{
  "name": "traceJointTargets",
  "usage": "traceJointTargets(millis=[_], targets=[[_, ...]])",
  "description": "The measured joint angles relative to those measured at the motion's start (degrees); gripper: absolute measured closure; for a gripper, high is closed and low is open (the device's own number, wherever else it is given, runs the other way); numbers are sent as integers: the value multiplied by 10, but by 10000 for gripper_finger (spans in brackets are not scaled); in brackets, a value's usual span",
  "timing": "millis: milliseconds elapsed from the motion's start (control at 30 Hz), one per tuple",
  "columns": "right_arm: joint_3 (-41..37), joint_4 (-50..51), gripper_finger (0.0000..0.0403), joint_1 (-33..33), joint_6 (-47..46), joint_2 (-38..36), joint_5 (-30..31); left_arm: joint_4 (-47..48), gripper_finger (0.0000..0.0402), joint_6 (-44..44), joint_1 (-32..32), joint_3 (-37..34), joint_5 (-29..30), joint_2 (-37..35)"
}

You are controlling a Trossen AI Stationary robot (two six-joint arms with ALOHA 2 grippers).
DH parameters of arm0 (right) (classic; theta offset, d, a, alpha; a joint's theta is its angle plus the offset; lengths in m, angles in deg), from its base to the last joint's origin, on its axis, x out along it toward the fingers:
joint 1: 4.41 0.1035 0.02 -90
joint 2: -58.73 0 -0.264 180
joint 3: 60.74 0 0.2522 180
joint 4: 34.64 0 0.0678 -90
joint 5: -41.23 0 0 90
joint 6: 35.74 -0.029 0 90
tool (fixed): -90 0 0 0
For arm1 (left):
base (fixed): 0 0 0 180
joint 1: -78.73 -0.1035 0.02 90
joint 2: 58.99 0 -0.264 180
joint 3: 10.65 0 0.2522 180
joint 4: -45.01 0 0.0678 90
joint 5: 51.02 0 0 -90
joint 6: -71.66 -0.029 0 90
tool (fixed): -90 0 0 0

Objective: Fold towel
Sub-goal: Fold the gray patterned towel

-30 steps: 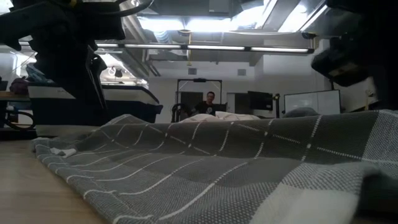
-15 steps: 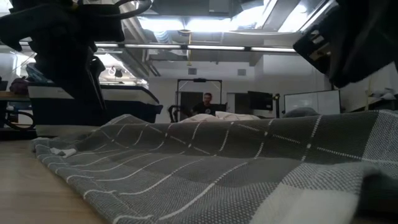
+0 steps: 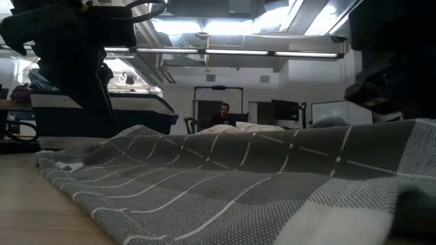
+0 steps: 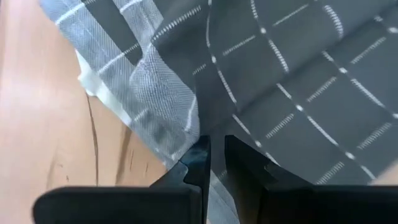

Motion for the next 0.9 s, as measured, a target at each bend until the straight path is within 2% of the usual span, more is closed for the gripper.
traceJointTargets(millis=[433,900], targets=[[1,-64,349,0,-14,3,-5,-1,286,-3,0,0,2,0],[59,-61,349,0,-14,3,-5,0,286,-16,0,0,2,0]])
